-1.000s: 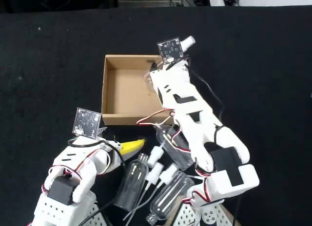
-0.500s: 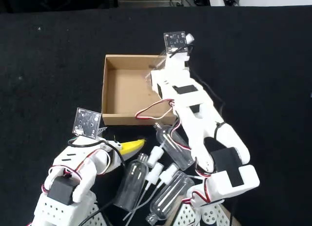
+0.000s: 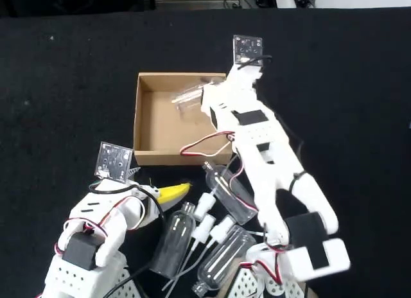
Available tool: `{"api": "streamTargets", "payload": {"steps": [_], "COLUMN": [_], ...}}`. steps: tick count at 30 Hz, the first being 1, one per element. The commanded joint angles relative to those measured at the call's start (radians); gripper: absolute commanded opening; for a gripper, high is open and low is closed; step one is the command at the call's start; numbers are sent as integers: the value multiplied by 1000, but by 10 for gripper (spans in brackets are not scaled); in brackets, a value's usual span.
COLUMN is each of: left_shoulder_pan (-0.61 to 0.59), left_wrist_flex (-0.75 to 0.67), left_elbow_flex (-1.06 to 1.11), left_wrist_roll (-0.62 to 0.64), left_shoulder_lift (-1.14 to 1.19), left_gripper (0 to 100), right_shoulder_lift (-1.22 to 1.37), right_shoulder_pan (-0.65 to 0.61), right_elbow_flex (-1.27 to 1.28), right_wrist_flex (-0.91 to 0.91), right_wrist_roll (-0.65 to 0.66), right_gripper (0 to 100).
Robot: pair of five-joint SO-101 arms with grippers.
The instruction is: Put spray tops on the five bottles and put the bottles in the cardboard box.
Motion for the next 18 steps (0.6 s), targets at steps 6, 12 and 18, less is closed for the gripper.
{"api": "streamTargets", "payload": {"steps": [6, 12, 18], "left_shoulder_pan": [-4, -12, -15], "left_wrist_flex": [-9, -161, -121], "left_elbow_flex": [-79, -42, -82], "left_wrist_roll": [5, 3, -17], "left_shoulder_lift": [-15, -15, -14], "left_gripper": [392, 392, 392], "right_shoulder_lift": [-91, -200, -268], "right_shoulder_pan": [17, 57, 222], "right_elbow_flex": [-67, -157, -194], "right_wrist_flex": [74, 370, 532], "right_wrist_roll": [-3, 43, 120], "right_gripper": [360, 360, 217]}}
